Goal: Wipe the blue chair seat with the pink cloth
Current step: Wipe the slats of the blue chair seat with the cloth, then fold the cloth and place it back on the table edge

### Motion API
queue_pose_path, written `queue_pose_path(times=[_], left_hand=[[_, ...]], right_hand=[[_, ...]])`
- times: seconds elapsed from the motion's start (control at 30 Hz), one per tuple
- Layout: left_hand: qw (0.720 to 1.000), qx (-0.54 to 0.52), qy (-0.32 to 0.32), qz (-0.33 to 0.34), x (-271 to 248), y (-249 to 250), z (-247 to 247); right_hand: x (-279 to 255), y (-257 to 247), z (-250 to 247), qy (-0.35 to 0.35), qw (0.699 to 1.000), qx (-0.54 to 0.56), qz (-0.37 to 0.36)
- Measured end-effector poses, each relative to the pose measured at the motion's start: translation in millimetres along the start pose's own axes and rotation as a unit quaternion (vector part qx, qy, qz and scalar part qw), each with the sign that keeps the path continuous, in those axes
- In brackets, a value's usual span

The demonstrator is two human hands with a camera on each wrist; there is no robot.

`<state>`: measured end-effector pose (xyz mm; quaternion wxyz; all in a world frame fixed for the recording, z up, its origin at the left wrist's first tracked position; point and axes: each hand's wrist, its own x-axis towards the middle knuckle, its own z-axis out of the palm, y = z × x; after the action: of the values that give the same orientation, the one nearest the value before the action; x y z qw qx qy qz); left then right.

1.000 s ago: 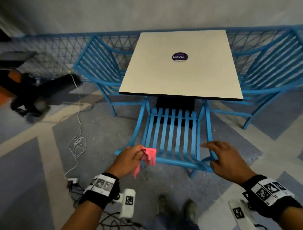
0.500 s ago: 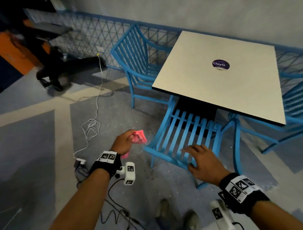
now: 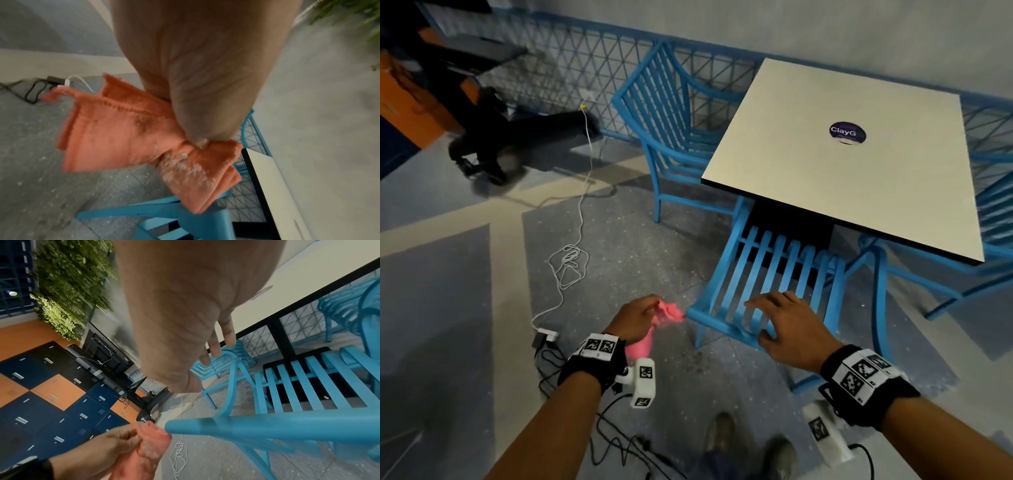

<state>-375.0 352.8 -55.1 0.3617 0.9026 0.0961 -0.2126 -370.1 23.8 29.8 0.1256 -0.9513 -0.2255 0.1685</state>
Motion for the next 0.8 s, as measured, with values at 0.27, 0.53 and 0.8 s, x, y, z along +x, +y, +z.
queue_pose_path(times=[0.27,0.53,0.8], left_hand=[[0.999,-0.010,-0.038,0.005,-6.5,20.3,16.4],[0.993,-0.037,-0.100,0.056,-27.3,45.8,-29.4],[0.952,-0.026,-0.221,0.210,-45.9,168.6,-19.5]], right_hand=[[-5.1,2.9,-4.2,-0.004,1.000,-0.003,0.003],[-7.7,-9.9,-14.0,0.011,0.999,0.020,-0.025],[-19.5,-18.6,-60.5,-0.014,0.982,0.187,-0.019]])
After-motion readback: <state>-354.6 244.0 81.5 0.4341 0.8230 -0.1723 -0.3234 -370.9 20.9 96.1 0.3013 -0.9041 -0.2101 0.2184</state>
